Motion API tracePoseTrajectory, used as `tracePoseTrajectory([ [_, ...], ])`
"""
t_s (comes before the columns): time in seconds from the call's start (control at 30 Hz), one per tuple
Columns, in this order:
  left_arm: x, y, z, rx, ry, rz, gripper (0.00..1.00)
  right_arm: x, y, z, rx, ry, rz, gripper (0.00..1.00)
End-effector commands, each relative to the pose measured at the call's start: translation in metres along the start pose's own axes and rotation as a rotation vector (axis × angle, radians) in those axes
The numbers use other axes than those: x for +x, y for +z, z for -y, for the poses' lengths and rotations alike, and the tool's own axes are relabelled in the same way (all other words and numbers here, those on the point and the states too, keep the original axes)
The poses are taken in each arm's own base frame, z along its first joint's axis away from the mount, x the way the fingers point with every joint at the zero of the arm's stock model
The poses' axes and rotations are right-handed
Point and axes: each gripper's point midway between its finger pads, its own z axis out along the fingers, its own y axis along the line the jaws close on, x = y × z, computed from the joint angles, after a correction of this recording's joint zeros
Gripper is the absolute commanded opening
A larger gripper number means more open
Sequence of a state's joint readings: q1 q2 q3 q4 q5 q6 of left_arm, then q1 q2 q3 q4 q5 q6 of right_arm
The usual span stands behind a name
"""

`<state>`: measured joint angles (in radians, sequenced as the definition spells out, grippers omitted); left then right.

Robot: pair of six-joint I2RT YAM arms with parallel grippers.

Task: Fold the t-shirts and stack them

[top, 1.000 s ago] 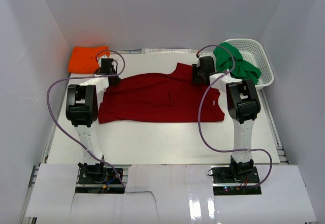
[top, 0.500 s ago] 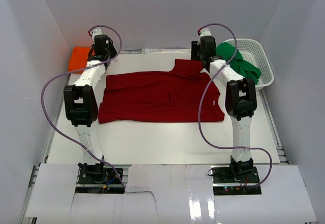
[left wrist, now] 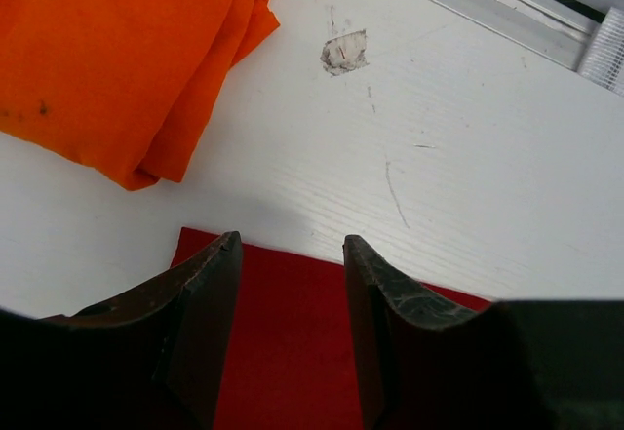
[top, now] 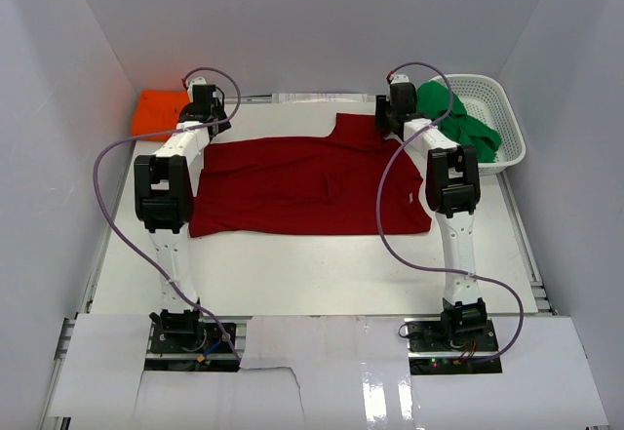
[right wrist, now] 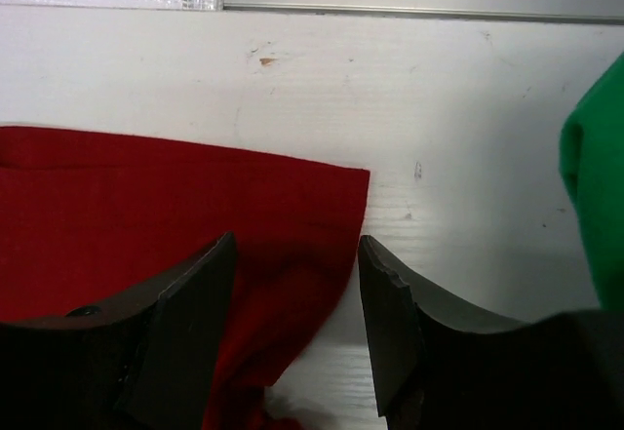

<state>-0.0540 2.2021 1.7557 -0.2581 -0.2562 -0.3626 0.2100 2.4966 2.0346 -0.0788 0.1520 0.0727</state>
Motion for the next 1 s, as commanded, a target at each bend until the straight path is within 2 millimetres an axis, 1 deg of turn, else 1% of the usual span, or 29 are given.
tracePoseTrajectory([
  [0.0,-0.037,-0.012,0.004,0.005,-0.013,0.082,0.57,-0.039,-0.007,0.002,0.003,0.011,0.087,0.59],
  [0.2,-0.035,-0.013,0.002,-0.008,-0.012,0.080,0.57,-0.027,0.001,0.005,0.006,0.011,0.067,0.59],
  [0.27,-0.035,-0.013,0.001,-0.009,-0.010,0.081,0.57,-0.027,0.004,0.006,0.002,0.013,0.069,0.59],
  [0.3,-0.035,-0.013,0.001,-0.010,-0.011,0.079,0.57,-0.021,0.009,0.007,0.002,0.016,0.060,0.59],
  [0.33,-0.035,-0.013,0.001,-0.009,-0.010,0.081,0.57,-0.024,0.009,0.006,0.000,0.017,0.064,0.59],
  [0.4,-0.036,-0.013,0.001,-0.010,-0.011,0.083,0.57,-0.019,0.016,0.008,0.000,0.019,0.058,0.59],
  [0.43,-0.035,-0.013,0.000,-0.013,-0.010,0.082,0.57,-0.022,0.016,0.007,-0.005,0.020,0.065,0.59],
  [0.47,-0.036,-0.014,0.000,-0.016,-0.011,0.085,0.57,-0.018,0.019,0.008,-0.004,0.020,0.063,0.53],
  [0.53,-0.036,-0.015,-0.002,-0.020,-0.011,0.083,0.57,-0.020,0.021,0.009,-0.007,0.021,0.068,0.46],
  [0.63,-0.036,-0.017,-0.002,-0.019,-0.014,0.083,0.57,-0.017,0.022,0.011,-0.001,0.018,0.061,0.45],
  [0.7,-0.034,-0.020,-0.004,-0.022,-0.018,0.076,0.57,-0.014,0.023,0.013,0.002,0.020,0.052,0.40],
  [0.73,-0.034,-0.021,-0.005,-0.023,-0.020,0.076,0.57,-0.013,0.022,0.014,0.002,0.021,0.050,0.34],
  [0.77,-0.029,-0.022,-0.007,-0.028,-0.021,0.067,0.57,-0.012,0.022,0.015,-0.003,0.020,0.047,0.23],
  [0.83,-0.029,-0.024,-0.008,-0.031,-0.025,0.067,0.57,-0.013,0.022,0.015,-0.005,0.023,0.053,0.19],
  [0.87,-0.025,-0.023,-0.011,-0.038,-0.023,0.060,0.57,-0.011,0.021,0.015,-0.005,0.023,0.048,0.19],
  [0.97,-0.021,-0.020,-0.012,-0.044,-0.022,0.053,0.57,-0.018,0.018,0.016,-0.006,0.025,0.073,0.17],
])
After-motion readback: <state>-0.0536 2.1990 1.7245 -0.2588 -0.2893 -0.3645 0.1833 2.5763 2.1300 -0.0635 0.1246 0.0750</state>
